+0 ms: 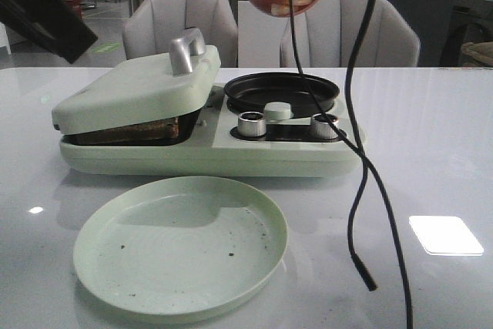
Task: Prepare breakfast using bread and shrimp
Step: 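Grasp and lift the pink bowl with the right gripper toward the pan, then tilt the pink bowl over the black pan to pour the shrimp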
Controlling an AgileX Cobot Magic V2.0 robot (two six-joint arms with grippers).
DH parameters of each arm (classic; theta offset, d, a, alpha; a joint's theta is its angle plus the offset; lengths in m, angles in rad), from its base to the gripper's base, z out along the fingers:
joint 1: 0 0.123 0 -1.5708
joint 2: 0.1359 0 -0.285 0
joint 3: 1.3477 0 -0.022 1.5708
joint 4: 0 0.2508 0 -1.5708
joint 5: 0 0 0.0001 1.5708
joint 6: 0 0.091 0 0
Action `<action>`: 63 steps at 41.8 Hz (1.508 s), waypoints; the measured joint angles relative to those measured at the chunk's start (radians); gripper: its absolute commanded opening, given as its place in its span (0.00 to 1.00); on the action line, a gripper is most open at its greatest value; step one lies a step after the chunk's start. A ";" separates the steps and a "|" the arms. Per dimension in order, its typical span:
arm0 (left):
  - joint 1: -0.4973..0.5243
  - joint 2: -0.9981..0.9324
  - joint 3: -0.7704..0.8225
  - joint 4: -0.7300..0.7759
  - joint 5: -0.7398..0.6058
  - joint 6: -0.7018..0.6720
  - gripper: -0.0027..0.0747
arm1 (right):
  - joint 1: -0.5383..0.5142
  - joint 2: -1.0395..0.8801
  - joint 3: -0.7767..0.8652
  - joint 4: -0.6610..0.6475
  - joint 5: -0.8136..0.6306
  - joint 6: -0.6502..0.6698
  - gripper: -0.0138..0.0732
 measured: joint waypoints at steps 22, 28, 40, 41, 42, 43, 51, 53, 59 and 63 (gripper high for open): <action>0.000 0.000 0.000 0.000 0.000 0.000 0.16 | 0.000 0.052 -0.152 -0.016 0.154 -0.112 0.22; 0.000 0.000 0.000 0.000 0.000 0.000 0.16 | 0.002 0.165 -0.152 -0.014 0.168 -0.177 0.22; 0.000 0.000 0.000 0.000 0.000 0.000 0.16 | 0.020 0.267 -0.149 0.001 0.171 -0.279 0.22; 0.000 0.000 0.000 0.000 0.000 0.000 0.16 | 0.020 0.267 -0.151 -0.001 0.174 -0.279 0.22; 0.000 0.000 0.000 0.000 0.000 0.000 0.16 | 0.020 0.267 -0.152 -0.003 0.176 -0.281 0.22; 0.000 0.000 0.000 0.000 0.000 0.000 0.16 | 0.020 0.267 -0.153 -0.003 0.178 -0.283 0.22; 0.000 0.000 0.000 0.000 0.000 0.000 0.16 | 0.020 0.267 -0.193 -0.003 0.182 -0.305 0.22; 0.000 0.000 0.000 0.000 0.000 0.000 0.16 | 0.020 0.267 -0.216 -0.003 0.187 -0.312 0.22; 0.000 0.000 0.000 0.000 0.000 0.000 0.16 | 0.020 0.267 -0.271 -0.007 0.230 -0.314 0.22; 0.000 0.000 0.000 0.000 0.000 0.000 0.16 | 0.020 0.263 -0.278 0.004 0.267 -0.316 0.22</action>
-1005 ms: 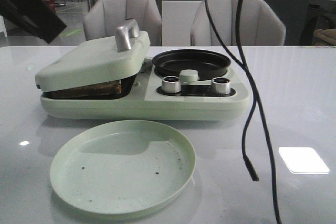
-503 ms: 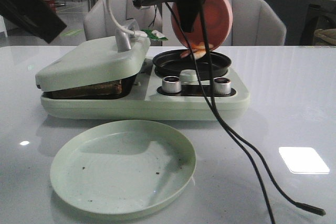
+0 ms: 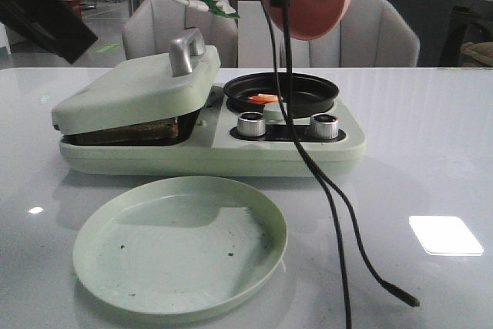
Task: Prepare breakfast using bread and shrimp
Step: 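Tilt the pink bowl over the black pan to pour the shrimp, then carry the pink bowl back and set it on the table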
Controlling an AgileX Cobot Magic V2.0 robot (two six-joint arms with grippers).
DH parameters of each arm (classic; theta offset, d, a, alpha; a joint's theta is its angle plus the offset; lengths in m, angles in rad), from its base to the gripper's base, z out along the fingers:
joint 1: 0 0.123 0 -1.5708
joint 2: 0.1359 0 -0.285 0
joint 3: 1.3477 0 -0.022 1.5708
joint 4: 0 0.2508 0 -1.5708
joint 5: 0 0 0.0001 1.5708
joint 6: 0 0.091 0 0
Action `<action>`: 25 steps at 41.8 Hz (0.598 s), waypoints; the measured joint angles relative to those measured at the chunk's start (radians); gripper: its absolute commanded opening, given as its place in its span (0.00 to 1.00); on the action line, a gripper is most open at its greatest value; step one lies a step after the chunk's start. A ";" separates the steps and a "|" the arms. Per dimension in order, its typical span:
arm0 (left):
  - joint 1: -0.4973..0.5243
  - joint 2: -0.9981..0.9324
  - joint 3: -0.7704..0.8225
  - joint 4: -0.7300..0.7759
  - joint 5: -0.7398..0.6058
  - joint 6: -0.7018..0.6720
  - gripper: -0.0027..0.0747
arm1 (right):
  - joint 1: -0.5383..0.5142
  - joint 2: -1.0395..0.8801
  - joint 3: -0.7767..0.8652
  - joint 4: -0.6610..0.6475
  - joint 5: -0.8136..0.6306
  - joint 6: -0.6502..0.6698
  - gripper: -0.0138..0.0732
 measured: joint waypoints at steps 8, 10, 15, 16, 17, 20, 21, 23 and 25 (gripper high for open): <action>0.000 0.000 0.000 0.000 0.000 0.000 0.16 | -0.025 -0.073 0.000 0.314 0.008 -0.002 0.22; 0.000 0.000 0.000 0.000 0.000 0.000 0.16 | -0.042 -0.115 0.009 0.431 0.013 -0.002 0.22; 0.000 0.000 0.000 0.000 0.000 0.000 0.16 | -0.121 -0.236 0.097 0.692 0.030 -0.002 0.22; 0.000 0.000 0.000 0.000 0.000 0.000 0.16 | -0.137 -0.270 0.123 0.738 0.032 -0.002 0.22; 0.000 0.000 0.000 0.000 0.000 0.000 0.16 | -0.157 -0.296 0.160 0.781 0.033 -0.002 0.22; 0.000 0.000 0.000 0.000 0.000 0.000 0.16 | -0.207 -0.386 0.257 0.866 0.031 -0.002 0.22; 0.000 0.000 0.000 0.000 0.000 0.000 0.16 | -0.228 -0.422 0.304 0.903 0.024 -0.002 0.22; 0.000 0.000 0.000 0.000 0.000 0.000 0.16 | -0.266 -0.478 0.390 0.965 -0.005 -0.002 0.22; 0.000 0.000 0.000 0.000 0.000 0.000 0.16 | -0.300 -0.543 0.466 1.015 -0.044 -0.002 0.22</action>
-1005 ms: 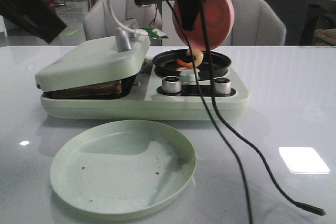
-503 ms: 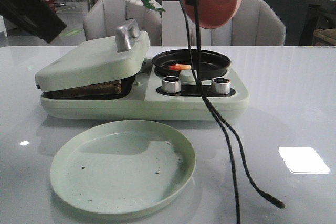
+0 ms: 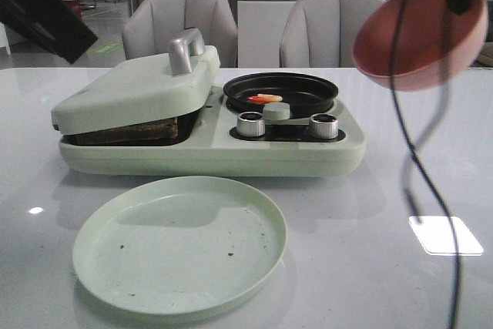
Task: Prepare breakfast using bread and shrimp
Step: 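Carry the pink bowl back and set it on the table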
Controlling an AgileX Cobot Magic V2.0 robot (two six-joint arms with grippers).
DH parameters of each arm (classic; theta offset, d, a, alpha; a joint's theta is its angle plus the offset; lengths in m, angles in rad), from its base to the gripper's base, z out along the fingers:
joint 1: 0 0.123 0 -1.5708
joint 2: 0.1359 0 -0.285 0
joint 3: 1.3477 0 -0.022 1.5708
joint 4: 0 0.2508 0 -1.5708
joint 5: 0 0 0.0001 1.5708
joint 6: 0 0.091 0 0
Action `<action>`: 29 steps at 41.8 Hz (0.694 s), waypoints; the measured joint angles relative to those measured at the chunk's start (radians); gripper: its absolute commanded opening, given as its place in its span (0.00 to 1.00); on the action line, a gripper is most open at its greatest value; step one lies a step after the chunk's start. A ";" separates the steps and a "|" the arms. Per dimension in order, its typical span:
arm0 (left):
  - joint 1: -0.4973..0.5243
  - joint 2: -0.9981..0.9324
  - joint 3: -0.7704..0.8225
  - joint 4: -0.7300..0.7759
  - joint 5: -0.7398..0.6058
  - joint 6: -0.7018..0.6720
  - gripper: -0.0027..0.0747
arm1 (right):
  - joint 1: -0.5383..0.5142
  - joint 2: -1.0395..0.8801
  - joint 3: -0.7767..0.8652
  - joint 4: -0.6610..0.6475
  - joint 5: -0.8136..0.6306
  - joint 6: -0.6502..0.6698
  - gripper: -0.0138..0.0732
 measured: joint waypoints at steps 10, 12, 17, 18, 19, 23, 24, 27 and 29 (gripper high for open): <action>0.000 0.000 0.000 0.000 0.000 0.000 0.16 | -0.219 -0.248 0.364 0.180 -0.225 -0.002 0.22; 0.000 0.000 0.000 0.000 0.000 0.000 0.16 | -0.259 -0.277 0.410 0.201 -0.253 -0.010 0.22; 0.000 0.000 0.000 0.000 0.000 0.000 0.16 | -0.371 -0.299 0.513 0.274 -0.329 -0.039 0.22; 0.000 0.000 0.000 0.000 0.000 0.000 0.16 | -0.391 -0.299 0.527 0.299 -0.344 -0.050 0.22; 0.000 0.000 0.000 0.000 0.000 0.000 0.16 | -0.416 -0.297 0.545 0.327 -0.362 -0.065 0.22; 0.000 0.000 0.000 0.000 0.000 0.000 0.16 | -0.482 -0.283 0.582 0.423 -0.415 -0.121 0.22; 0.000 0.000 0.000 0.000 0.000 0.000 0.16 | -0.494 -0.274 0.586 0.456 -0.424 -0.142 0.22; 0.000 0.000 0.000 0.000 0.000 0.000 0.16 | -0.517 -0.256 0.591 0.527 -0.454 -0.196 0.22; 0.000 0.000 0.000 0.000 0.000 0.000 0.16 | -0.521 -0.239 0.591 0.574 -0.470 -0.236 0.22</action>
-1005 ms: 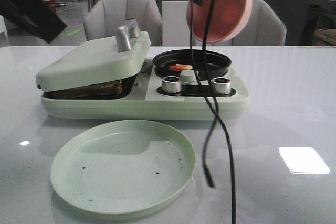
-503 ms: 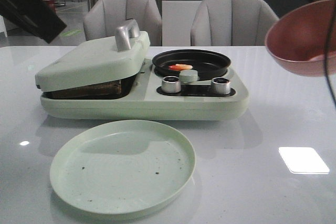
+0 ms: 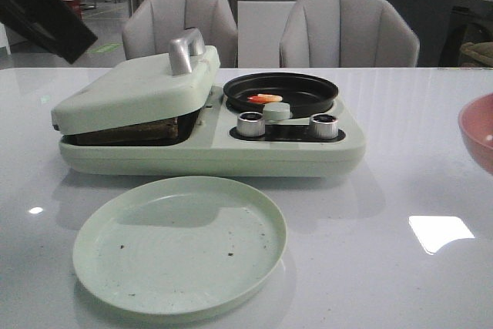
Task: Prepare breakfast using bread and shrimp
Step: 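Carry the pink bowl back and set it on the table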
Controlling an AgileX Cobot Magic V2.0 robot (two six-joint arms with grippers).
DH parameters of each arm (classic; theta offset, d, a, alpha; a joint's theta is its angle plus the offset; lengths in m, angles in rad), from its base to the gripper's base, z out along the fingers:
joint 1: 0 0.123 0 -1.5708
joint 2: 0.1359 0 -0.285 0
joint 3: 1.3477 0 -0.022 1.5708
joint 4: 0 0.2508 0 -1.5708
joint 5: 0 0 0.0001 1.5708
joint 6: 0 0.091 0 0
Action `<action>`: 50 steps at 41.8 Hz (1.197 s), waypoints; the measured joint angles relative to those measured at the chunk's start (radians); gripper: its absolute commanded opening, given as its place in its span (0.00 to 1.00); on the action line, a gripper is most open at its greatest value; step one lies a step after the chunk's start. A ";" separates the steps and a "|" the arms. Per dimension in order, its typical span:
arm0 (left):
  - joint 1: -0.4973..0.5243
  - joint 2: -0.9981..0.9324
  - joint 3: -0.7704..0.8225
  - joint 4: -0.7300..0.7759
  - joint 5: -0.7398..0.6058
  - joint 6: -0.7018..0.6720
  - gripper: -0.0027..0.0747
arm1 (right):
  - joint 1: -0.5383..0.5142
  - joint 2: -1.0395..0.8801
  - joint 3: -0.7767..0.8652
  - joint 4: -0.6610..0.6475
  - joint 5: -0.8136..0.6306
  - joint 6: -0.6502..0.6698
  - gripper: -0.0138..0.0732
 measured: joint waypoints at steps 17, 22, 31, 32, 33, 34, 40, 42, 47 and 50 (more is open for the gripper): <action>0.000 0.000 0.000 0.000 0.000 0.000 0.16 | -0.002 0.159 0.000 0.106 -0.071 -0.096 0.33; 0.000 0.000 0.000 0.000 0.000 0.000 0.16 | -0.002 0.176 0.000 0.111 -0.081 -0.096 0.51; 0.000 0.000 0.000 0.000 0.000 0.000 0.16 | -0.002 0.187 0.000 0.111 -0.109 -0.099 0.58; 0.000 0.000 0.000 0.000 0.000 0.000 0.16 | -0.002 0.185 0.000 0.111 -0.109 -0.099 0.58; 0.000 0.000 0.000 0.000 0.000 0.000 0.16 | -0.002 0.180 0.000 0.111 -0.112 -0.099 0.58; 0.000 0.000 0.000 0.000 0.000 0.000 0.16 | -0.002 0.175 -0.002 0.111 -0.112 -0.099 0.58; 0.000 0.000 0.000 0.000 0.000 0.000 0.16 | 0.010 0.107 -0.003 0.106 -0.112 -0.105 0.58; 0.000 0.000 0.000 0.000 0.000 0.000 0.16 | 0.027 0.074 -0.003 0.106 -0.112 -0.107 0.58; 0.000 0.000 0.000 0.000 0.000 0.000 0.16 | 0.093 -0.035 -0.003 0.106 -0.100 -0.123 0.58; 0.000 0.000 0.000 0.000 0.000 0.000 0.16 | 0.146 -0.107 -0.003 0.106 -0.079 -0.133 0.58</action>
